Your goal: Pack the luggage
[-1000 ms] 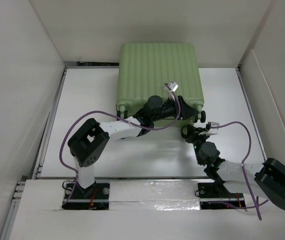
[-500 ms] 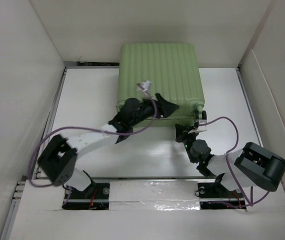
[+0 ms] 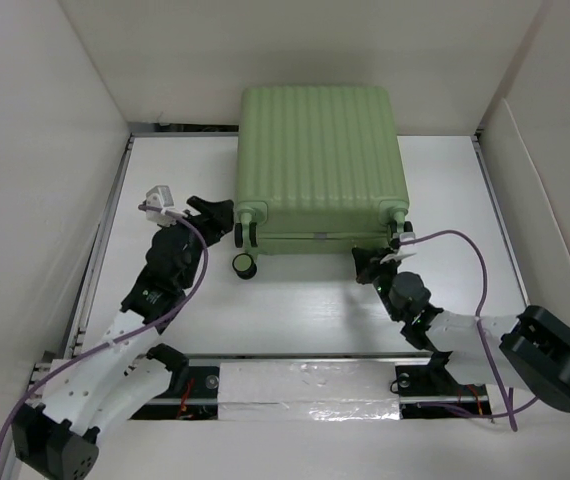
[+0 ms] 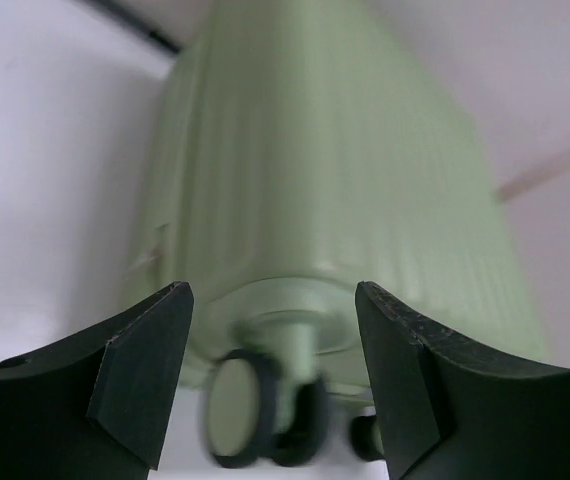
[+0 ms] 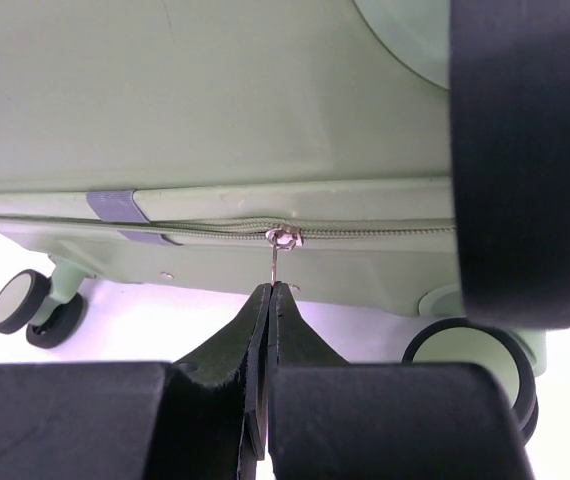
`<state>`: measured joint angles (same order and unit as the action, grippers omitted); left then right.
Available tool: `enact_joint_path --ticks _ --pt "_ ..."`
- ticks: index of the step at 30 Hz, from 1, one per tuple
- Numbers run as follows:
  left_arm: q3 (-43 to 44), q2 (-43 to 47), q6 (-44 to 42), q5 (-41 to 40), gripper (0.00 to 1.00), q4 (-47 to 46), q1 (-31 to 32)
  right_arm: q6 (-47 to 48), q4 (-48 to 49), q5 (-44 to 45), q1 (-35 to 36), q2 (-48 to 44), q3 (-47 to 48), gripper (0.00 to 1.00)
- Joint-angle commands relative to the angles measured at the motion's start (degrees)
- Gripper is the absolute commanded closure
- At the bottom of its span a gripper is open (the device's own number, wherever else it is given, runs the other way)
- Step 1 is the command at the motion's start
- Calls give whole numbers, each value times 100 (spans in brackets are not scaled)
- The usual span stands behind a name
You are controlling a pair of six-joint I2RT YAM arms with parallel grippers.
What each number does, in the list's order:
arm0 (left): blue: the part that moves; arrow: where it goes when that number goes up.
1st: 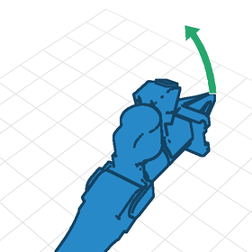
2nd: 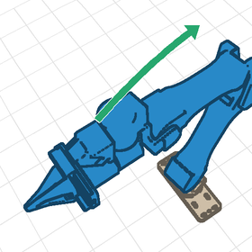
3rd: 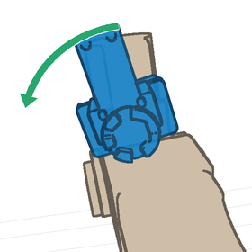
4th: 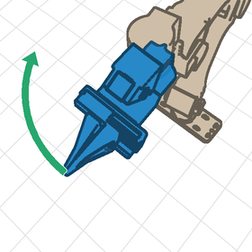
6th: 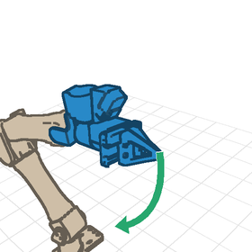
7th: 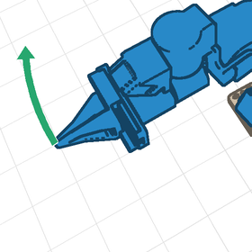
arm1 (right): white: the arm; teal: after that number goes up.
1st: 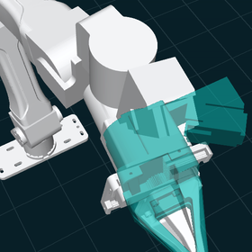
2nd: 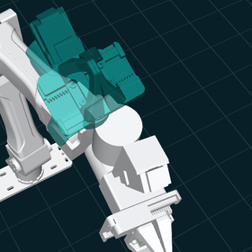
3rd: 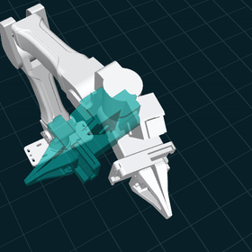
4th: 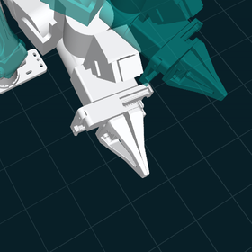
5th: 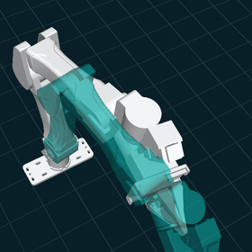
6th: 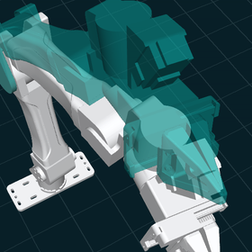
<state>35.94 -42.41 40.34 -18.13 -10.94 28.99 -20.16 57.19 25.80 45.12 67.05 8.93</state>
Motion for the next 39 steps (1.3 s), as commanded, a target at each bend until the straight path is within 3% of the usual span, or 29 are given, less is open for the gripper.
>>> enact_joint_path --ticks 1,9,20,30,35,39 --pt "-254 -381 27 318 37 663 -297 -40 284 -813 -135 -183 153 100" --pt "-887 180 -87 1267 37 -180 -159 -93 301 -1218 -408 -271 109 100" --pt "-1248 1261 238 1022 27 -435 -43 -76 337 -1411 -460 -139 135 100" --pt "-1291 1157 255 1522 19 -874 -43 -75 301 -1455 -461 -131 153 100" --pt "-1336 972 256 1725 20 -1288 -43 -67 328 -1464 -461 -130 136 100" --pt "-1099 560 168 1943 22 -1086 -43 -67 258 -1446 -461 -183 153 100"
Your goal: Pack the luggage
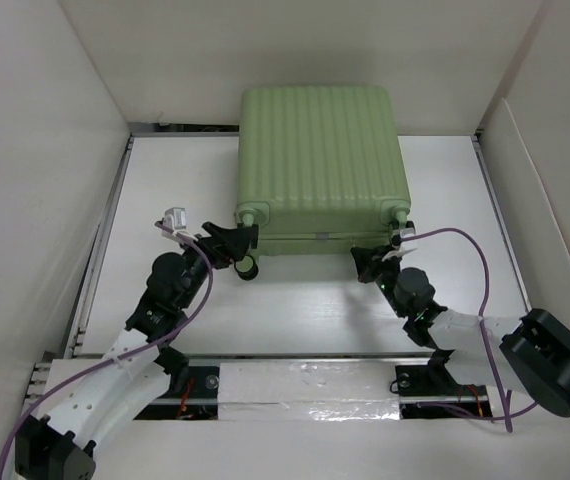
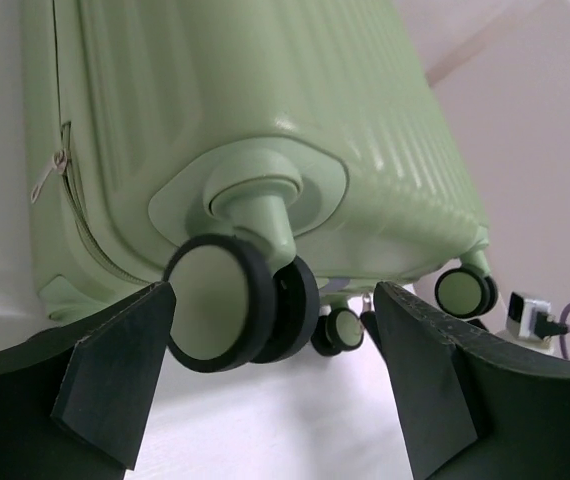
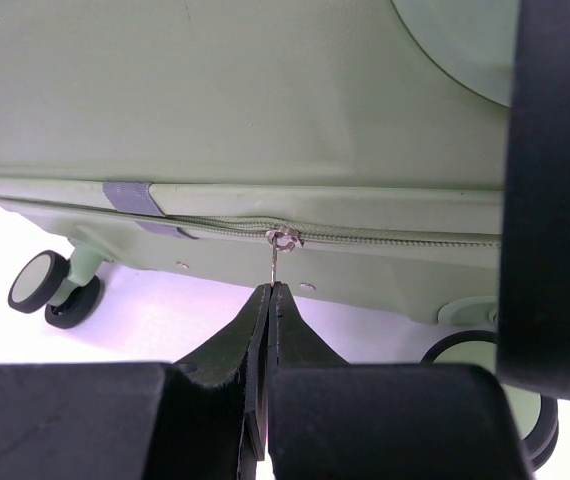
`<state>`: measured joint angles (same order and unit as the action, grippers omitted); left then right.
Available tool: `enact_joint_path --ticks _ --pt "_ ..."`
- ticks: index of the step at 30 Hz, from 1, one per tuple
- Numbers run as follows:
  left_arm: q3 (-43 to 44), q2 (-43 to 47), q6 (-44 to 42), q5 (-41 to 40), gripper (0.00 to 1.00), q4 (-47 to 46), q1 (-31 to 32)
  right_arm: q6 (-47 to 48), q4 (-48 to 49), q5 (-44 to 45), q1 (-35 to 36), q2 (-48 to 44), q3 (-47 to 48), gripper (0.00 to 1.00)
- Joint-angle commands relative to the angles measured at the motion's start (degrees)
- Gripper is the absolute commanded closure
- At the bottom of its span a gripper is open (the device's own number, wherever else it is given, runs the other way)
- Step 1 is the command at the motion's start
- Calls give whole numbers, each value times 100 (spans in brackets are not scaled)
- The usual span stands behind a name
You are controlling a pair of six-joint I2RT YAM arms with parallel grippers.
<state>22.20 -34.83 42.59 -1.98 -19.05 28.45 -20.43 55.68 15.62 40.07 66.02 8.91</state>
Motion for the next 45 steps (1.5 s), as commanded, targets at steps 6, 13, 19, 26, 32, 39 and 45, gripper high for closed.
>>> enact_joint_path --ticks 6,13,19,26,32,39,45 --pt "162 -384 30 435 25 -538 12 -49 400 -437 44 -63 155 100" --pt "232 -1112 206 997 55 -1354 12 64 356 -595 184 139 331 100" --pt "417 -1851 540 1586 82 -2321 143 56 198 -516 667 280 585 100" --pt "1111 -2475 338 1305 89 -2463 1074 12 268 -235 1643 929 1165 100" --pt "1516 -2643 303 1033 89 -2613 1988 -234 839 -252 2249 1799 1718 100" --pt "1499 -2450 382 427 91 -2692 2859 -1032 2522 -498 2417 3091 2202 100" --pt "1305 -2441 584 66 91 -3087 2965 -1614 3563 -226 2637 4093 2484 100"
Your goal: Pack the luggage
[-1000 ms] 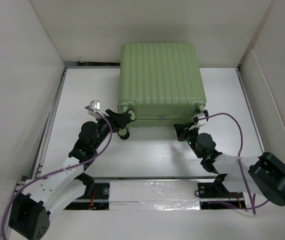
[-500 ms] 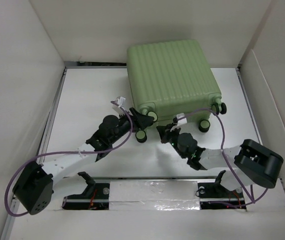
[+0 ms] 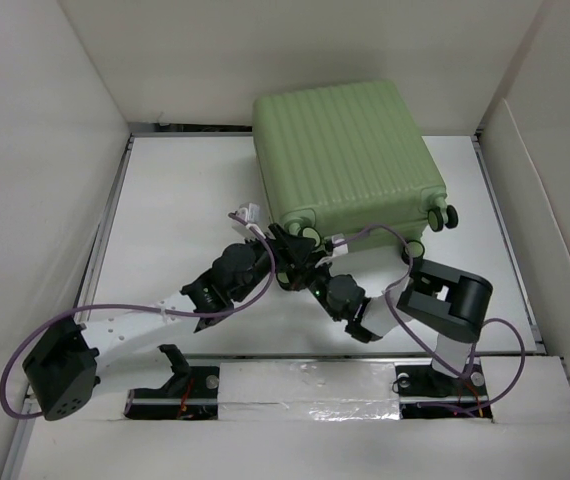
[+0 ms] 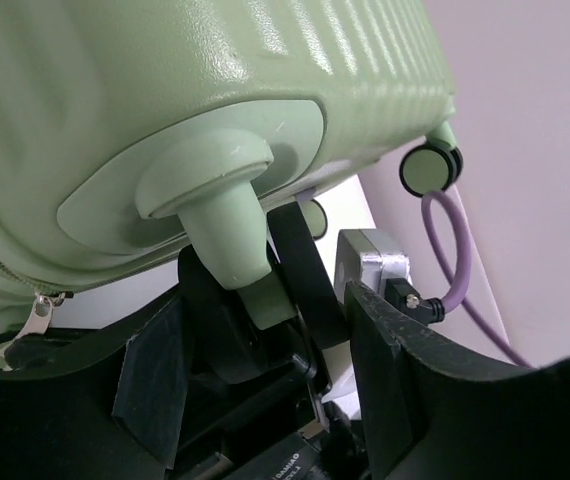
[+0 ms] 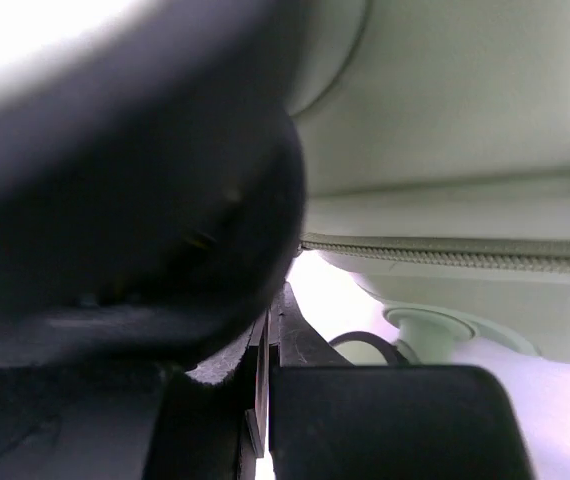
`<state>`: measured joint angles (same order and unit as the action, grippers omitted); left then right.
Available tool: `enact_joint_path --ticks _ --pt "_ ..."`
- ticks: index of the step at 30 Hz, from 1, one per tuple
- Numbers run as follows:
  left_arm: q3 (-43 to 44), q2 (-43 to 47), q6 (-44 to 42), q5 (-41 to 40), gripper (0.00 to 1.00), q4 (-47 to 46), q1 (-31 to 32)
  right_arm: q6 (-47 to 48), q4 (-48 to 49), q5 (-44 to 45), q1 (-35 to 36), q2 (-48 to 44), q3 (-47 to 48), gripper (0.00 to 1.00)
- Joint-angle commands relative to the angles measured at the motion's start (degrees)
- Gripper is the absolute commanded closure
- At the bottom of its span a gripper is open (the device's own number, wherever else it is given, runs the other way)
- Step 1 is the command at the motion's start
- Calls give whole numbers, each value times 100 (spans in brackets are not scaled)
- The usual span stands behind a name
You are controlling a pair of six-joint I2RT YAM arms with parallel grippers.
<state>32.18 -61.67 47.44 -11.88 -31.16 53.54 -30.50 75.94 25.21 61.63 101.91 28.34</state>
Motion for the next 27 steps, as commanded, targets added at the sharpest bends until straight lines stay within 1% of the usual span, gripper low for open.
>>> enact_joint_path --ticks 1,2,3,4,5,6,7,8,9,10,11,12,13,14,15,16,17,18,19,20,21,22,23,24,25,26,27 --pt "297 217 116 1047 84 -1894 456 -615 1564 -1211 482 566 602 100" --pt "271 191 116 1039 70 -1911 456 -624 1581 -1212 482 576 664 100" --pt "253 208 99 1039 69 -1912 456 -598 1555 -1168 534 576 664 100" --pt "236 295 38 925 51 -1859 456 -606 1538 -1115 535 532 664 100" --pt "227 357 -93 820 43 -1659 456 -597 1546 -1063 535 497 586 97" --pt "227 453 -164 723 36 -1500 456 -597 1546 -932 535 436 507 80" --pt "253 558 -295 461 28 -1290 456 -597 1529 -878 535 270 402 68" --pt "279 821 -445 232 25 -731 456 -597 1503 -825 535 172 288 58" --pt "332 980 -699 -5 23 -386 456 -597 1363 -712 535 67 8 46" --pt "324 1147 -797 -495 20 -104 456 -632 1249 -658 535 -38 -151 42" --pt "306 1505 -893 -795 20 404 456 -676 1169 -623 535 -222 -310 38" --pt "271 1718 -964 -1051 20 644 456 -650 1073 -605 535 -285 -590 35" --pt "114 1911 -991 -1462 20 820 456 -650 1081 -614 535 -346 -740 34" --pt "8 2322 -991 -1640 20 1144 456 -641 1115 -631 535 -425 -890 34" --pt "-106 2535 -965 -1799 24 1312 456 -615 1211 -640 587 -470 -1031 34" --pt "-377 2711 -834 -2053 35 1488 456 -606 1239 -640 640 -514 -1310 34" --pt "-527 3070 -711 -2142 40 1855 456 -571 1239 -640 640 -592 -1426 34" --pt "-659 3230 -605 -2195 47 1998 404 -536 1073 -684 640 -785 -1515 36" --pt "-1018 3362 -526 -2135 63 2069 403 -510 898 -684 692 -908 -1620 40" --pt "-1204 3537 -525 -2047 69 2035 403 -431 722 -649 745 -1057 -1647 49" --pt "-1493 3565 -490 -1933 73 2017 403 -369 250 -649 746 -1442 -1665 74" --pt "-1591 3539 -464 -1749 85 2000 403 -308 -85 -658 746 -1681 -1647 88" --pt "-1671 3400 -446 -1643 89 1904 403 -177 -436 -641 746 -1944 -1578 98" --pt "-1732 3285 -464 -1581 91 1825 403 -88 -1301 -527 807 -2251 -1516 100" --pt "-1846 3049 -525 -1642 93 1580 455 86 -1806 -465 807 -2916 -1324 100" --pt "-1900 2934 -595 -1686 93 1421 517 184 -2298 -404 807 -3279 -1200 100" --pt "-1935 2819 -717 -1712 92 1193 517 281 -3365 -246 807 -3648 -1051 100"
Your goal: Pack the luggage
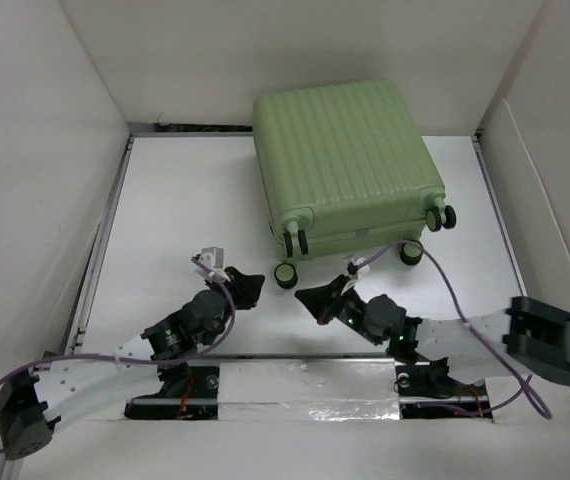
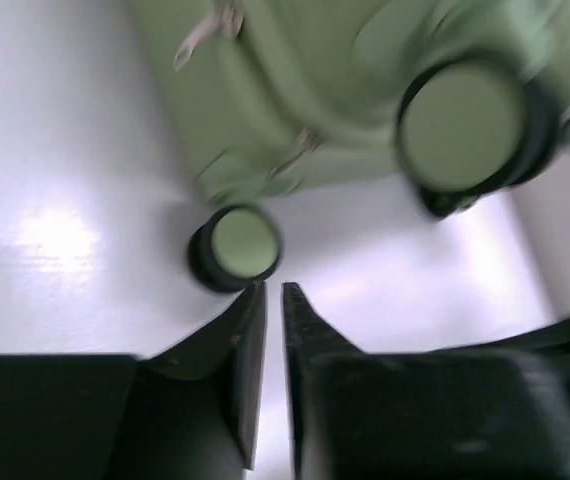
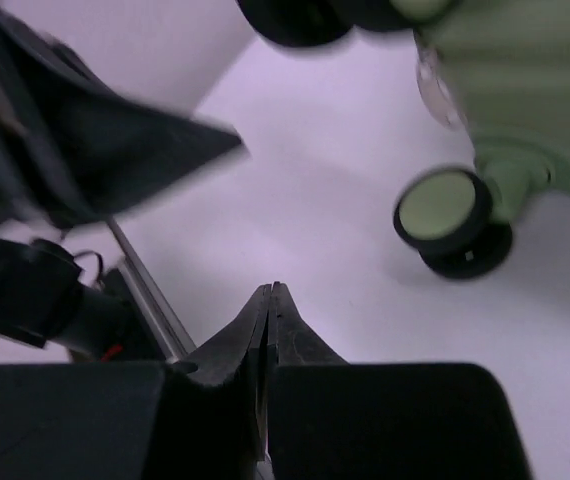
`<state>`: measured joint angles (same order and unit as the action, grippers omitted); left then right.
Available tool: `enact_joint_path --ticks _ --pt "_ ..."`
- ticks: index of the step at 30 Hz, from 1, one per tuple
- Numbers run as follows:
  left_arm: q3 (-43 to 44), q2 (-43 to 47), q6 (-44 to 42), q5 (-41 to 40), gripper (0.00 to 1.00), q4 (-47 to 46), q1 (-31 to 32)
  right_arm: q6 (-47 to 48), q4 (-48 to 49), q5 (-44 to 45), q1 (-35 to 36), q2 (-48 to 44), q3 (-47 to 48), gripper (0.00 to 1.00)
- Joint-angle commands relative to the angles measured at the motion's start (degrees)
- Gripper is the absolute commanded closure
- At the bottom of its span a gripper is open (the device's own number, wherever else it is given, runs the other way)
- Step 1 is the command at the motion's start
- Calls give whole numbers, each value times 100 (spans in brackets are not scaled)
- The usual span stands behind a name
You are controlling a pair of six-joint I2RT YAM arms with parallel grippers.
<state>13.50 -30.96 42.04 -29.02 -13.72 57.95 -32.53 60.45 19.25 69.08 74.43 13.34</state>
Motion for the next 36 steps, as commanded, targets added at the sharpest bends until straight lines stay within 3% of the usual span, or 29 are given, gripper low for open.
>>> enact_joint_path --ticks 1,2,3,4,6,8,14,19,24,36 --pt "-119 -374 -274 27 86 -753 76 554 -2400 448 62 -1252 606 100" --pt "-119 -637 -354 27 82 -1138 76 581 -2937 570 62 -1908 608 100" --pt "-102 -779 -494 27 77 -1307 76 608 -3856 859 62 -2193 1113 93" --pt "-58 -919 -556 10 69 -1457 76 634 -4169 1044 62 -2423 1240 86" --pt "-14 -1402 -740 1 66 -1949 76 818 -4853 1082 -77 -2854 1616 71" --pt "100 -1867 -864 27 65 -2335 76 950 -5112 959 -193 -2961 1829 64" --pt "293 -2869 -1242 -174 65 -3285 76 1047 -5394 449 -553 -2435 2462 45" --pt "548 -3363 -1321 8 64 -3611 -230 1188 -5605 527 -614 -1732 2954 20" --pt "654 -3733 -1365 326 64 -3972 -469 1381 -5614 211 -791 -1204 3481 14" --pt "927 -4392 -1462 485 65 -4245 -644 1320 -5526 -17 -1010 -395 4018 15"
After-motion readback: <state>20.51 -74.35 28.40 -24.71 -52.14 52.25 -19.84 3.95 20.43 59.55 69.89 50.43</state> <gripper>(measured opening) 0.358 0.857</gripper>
